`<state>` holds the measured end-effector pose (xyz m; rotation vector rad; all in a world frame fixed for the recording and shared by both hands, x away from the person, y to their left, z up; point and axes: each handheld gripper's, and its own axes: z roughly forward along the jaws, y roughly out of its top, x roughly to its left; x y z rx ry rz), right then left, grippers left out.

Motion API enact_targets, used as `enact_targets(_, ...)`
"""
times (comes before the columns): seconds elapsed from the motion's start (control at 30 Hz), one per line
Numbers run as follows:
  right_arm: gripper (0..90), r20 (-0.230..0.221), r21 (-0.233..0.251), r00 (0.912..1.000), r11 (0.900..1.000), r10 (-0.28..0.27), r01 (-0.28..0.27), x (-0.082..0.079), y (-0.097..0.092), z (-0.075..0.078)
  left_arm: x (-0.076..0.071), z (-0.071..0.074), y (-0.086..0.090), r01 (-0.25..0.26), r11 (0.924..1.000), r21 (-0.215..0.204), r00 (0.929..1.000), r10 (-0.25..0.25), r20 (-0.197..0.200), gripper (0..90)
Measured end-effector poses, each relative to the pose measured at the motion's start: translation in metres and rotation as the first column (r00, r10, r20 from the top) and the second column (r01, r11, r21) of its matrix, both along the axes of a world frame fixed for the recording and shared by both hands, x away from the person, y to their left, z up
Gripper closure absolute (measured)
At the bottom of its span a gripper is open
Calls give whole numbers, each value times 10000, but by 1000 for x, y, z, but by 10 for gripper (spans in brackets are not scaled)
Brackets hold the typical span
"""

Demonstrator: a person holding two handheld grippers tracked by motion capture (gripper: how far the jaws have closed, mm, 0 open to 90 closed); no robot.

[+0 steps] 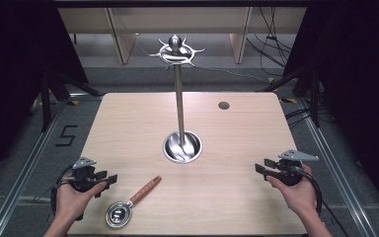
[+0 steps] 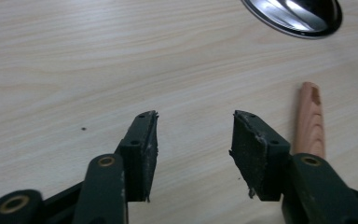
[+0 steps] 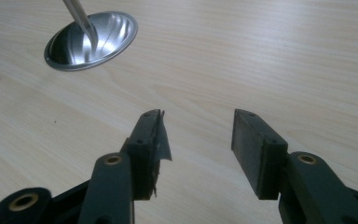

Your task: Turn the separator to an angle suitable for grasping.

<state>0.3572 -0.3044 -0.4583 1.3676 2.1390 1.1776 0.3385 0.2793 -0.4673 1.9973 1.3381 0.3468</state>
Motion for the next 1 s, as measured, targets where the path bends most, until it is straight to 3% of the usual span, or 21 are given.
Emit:
enact_targets(0.07, 545, -118, 226, 9999, 9997, -22, 25, 0, 1, 0, 0, 5, -6, 365, 9989, 287, 9993, -366, 46, 549)
enact_targets(0.1, 558, 363, -65, 9990, 9997, -244, 247, 0, -2, 2, -2, 13, -17, 727, 9960, 522, 9973, -732, 81, 649)
enact_targets(0.2, 565, 592, 3, 9977, 9994, -334, 334, -1, -2, 4, -4, 27, -44, 1848, 9798, 761, 9826, -1857, 44, 805)
enact_targets(0.23, 566, 422, 208, 9978, 9985, -509, 500, -1, 0, 3, -4, 27, -44, 1848, 9798, 761, 9826, -1857, 44, 836)
enact_targets(0.3, 566, 243, 232, 9989, 9990, -399, 393, -1, -1, 3, -2, 36, -76, 3213, 9437, 787, 9466, -3177, -556, 878)
enact_targets(0.33, 566, 243, 232, 9989, 9990, -399, 393, -1, -1, 3, -2, 36, -76, 3213, 9437, 787, 9466, -3177, -556, 889)
enact_targets(0.37, 567, 111, 297, 9988, 9984, -483, 479, -1, 0, 3, -1, 37, -88, 3610, 9265, 1060, 9323, -3559, -643, 889)
enact_targets(0.4, 566, -64, 443, 9986, 9976, -526, 529, -3, 1, 3, 2, 36, -99, 3807, 9174, 1160, 9245, -3746, -713, 890)
enact_targets(0.5, 564, 405, 90, 9984, 9992, -388, 385, 0, -1, 2, 11, 24, -131, 4191, 8943, 1568, 9064, -4021, -1294, 892)
enact_targets(0.53, 564, 142, 425, 9986, 9978, -519, 512, -2, 1, 2, 15, 21, -136, 4386, 8811, 1770, 8966, -4156, -1531, 892)
enact_targets(0.57, 564, 182, 434, 9986, 9979, -490, 481, -1, 1, 1, 18, 18, -140, 4425, 8725, 2070, 8941, -4117, -1760, 892)
enact_targets(0.6, 564, -162, 514, 9982, 9970, -573, 581, -3, 1, 3, 21, 15, -143, 4414, 8677, 2287, 8947, -4060, -1864, 892)
enact_targets(0.63, 563, -69, 525, 9982, 9968, -595, 598, -2, 0, 2, 24, 12, -145, 4375, 8659, 2425, 8956, -3954, -2038, 892)
enact_targets(0.73, 563, 216, 411, 9988, 9982, -449, 440, 1, -3, 0, 30, 8, -149, 4230, 8733, 2419, 8988, -3705, -2341, 893)
enact_targets(0.77, 562, -139, 667, 9976, 9955, -671, 679, -1, 0, 1, 33, 6, -155, 4272, 8694, 2482, 8930, -3629, -2661, 893)
enact_targets(0.8, 562, 137, 468, 9987, 9977, -496, 489, 0, -2, 0, 33, 6, -155, 4272, 8694, 2482, 8930, -3629, -2661, 893)
enact_targets(0.83, 561, 285, 309, 9988, 9987, -404, 396, 1, -3, 0, 36, 5, -156, 4561, 8473, 2722, 8795, -3826, -2830, 893)
enact_targets(0.87, 561, 285, 309, 9988, 9987, -404, 396, 1, -3, 0, 37, 2, -158, 4486, 8544, 2623, 8795, -3697, -2998, 893)
enact_targets(0.9, 561, 42, 675, 9986, 9964, -524, 520, 0, 1, 0, 39, -2, -161, 4525, 8466, 2802, 8765, -3645, -3143, 893)
enact_targets(0.97, 560, -92, 527, 9985, 9972, -532, 536, -1, 1, 1, 43, -8, -166, 4596, 8345, 3039, 8720, -3591, -3328, 893)
enact_targets(1.0, 560, -87, 509, 9986, 9974, -514, 518, -1, 0, 1, 45, -9, -167, 4521, 8386, 3038, 8732, -3466, -3427, 893)
